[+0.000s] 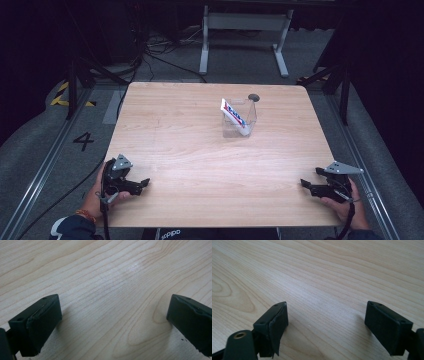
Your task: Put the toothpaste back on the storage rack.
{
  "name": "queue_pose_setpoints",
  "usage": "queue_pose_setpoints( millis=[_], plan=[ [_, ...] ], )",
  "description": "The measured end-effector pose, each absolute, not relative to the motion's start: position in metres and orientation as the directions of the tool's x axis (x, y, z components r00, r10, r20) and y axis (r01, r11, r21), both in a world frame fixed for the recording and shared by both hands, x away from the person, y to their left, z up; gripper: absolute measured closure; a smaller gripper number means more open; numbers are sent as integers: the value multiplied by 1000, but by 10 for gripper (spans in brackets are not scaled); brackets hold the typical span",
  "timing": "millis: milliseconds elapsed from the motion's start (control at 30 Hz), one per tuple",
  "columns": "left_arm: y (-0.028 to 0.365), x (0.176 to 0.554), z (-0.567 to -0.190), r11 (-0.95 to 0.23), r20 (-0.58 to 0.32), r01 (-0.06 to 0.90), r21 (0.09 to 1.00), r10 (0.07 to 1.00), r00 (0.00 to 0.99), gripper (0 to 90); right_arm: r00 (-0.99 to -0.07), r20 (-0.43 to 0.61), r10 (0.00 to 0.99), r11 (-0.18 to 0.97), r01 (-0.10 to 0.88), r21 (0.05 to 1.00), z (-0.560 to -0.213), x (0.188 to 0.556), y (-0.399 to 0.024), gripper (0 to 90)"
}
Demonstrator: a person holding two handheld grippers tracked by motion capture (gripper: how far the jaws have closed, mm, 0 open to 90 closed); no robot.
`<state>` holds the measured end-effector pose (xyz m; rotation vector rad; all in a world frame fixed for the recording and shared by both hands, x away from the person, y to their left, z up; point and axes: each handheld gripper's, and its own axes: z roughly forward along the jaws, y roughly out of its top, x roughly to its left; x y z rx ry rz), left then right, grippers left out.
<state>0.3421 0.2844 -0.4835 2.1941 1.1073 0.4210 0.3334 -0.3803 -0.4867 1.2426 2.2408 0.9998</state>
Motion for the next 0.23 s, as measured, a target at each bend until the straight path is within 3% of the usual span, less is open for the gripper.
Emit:
queue_pose_setpoints(
  millis=[233],
  plan=[
    [284, 342, -484, -438, -5, 603, 667, 807, 591, 2, -523, 10, 852, 345, 576, 741, -487, 334, -380, 178]
  ],
)
